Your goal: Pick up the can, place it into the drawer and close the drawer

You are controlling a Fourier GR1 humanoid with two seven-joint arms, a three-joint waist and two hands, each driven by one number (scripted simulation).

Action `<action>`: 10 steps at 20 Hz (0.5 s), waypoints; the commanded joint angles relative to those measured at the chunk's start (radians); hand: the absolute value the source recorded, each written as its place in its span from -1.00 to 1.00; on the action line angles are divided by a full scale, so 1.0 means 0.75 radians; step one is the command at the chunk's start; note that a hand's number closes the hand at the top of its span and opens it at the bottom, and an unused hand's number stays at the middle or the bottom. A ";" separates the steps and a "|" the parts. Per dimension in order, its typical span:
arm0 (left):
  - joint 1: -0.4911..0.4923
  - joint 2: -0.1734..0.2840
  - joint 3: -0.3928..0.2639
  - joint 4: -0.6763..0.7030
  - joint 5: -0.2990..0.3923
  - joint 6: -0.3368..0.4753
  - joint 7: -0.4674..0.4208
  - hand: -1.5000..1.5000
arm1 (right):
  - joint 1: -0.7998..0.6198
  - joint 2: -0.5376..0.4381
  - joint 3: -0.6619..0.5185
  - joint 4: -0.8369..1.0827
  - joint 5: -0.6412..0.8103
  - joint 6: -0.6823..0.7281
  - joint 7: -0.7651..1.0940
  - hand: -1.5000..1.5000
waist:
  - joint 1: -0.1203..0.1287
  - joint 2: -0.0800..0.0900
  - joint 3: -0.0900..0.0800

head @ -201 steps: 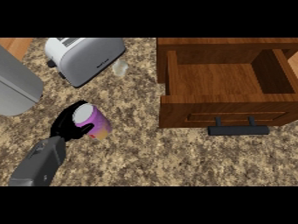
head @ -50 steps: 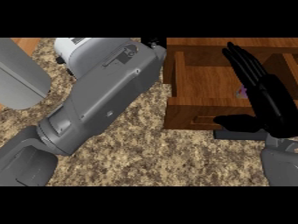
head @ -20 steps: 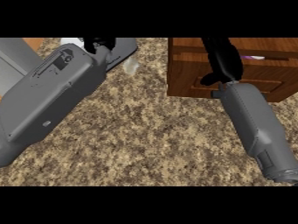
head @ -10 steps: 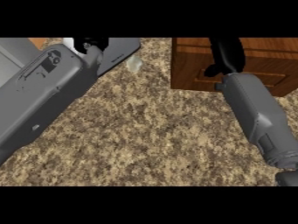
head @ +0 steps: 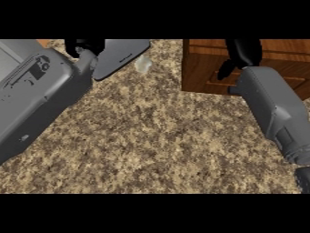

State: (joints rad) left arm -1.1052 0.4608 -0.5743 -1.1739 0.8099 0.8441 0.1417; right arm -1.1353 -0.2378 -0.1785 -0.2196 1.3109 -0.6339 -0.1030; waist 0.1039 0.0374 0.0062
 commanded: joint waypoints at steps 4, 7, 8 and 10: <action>0.011 0.006 0.001 -0.070 -0.005 0.004 0.040 -1.00 | -0.106 -0.033 -0.083 0.036 -0.088 0.063 -0.127 -1.00 | 0.035 0.007 -0.002; 0.025 0.018 -0.007 -0.061 -0.022 -0.014 0.025 -1.00 | -0.136 0.034 -0.237 0.023 -0.268 0.154 -0.234 -1.00 | 0.020 0.006 0.001; 0.024 0.056 0.020 -0.053 -0.009 -0.040 0.040 -1.00 | -0.142 0.070 -0.277 0.025 -0.312 0.179 -0.244 -1.00 | 0.012 -0.002 0.000; 0.046 0.045 0.010 -0.092 -0.008 -0.012 0.047 -1.00 | -0.157 0.072 -0.382 0.025 -0.421 0.240 -0.271 -1.00 | 0.032 -0.010 0.002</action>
State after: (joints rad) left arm -1.0784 0.4814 -0.5695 -1.2179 0.8011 0.8358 0.1620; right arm -1.1841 -0.2396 -0.3241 -0.1700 1.1548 -0.4964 -0.2859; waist 0.0965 0.0441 0.0124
